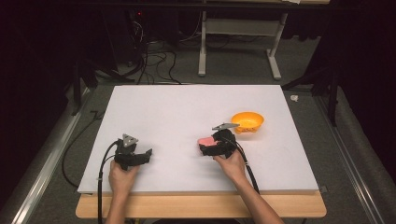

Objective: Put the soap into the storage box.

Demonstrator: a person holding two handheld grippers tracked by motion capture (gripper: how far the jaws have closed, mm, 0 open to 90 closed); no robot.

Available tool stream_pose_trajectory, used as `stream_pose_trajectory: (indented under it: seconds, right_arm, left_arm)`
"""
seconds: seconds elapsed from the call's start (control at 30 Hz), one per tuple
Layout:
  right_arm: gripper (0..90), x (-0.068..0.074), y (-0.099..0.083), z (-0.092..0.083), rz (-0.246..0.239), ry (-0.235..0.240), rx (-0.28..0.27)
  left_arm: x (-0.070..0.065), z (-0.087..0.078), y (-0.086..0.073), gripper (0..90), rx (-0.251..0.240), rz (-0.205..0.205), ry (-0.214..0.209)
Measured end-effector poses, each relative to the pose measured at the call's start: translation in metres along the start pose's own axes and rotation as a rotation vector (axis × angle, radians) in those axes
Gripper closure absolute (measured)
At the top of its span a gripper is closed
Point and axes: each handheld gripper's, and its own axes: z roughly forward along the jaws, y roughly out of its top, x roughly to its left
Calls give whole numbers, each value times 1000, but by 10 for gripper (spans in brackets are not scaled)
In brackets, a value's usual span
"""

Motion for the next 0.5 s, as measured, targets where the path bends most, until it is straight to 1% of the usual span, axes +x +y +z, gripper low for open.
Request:
stream_pose_trajectory:
  seconds: [0.03, 0.07, 0.1, 0.2, 0.37, 0.5]
  right_arm:
    - [121, 0, 0, 0, 0, 0, 0]
    - [121, 2, 1, 2, 2, -18, 8]
    - [121, 2, 1, 2, 2, -18, 8]
    - [116, 4, 4, 7, 8, -42, 19]
    - [114, 6, 5, 12, 9, -55, 33]
    - [114, 7, 5, 18, 11, -61, 65]
  left_arm:
    - [0, 0, 0, 211, 0, 0, 0]
    - [0, 0, 0, 211, 0, 0, 0]
    - [0, 0, 0, 211, 0, 0, 0]
    - [0, 0, 0, 211, 2, 0, -1]
    - [0, 0, 0, 211, 0, -1, -2]
    - [0, 0, 0, 211, 0, -1, -2]
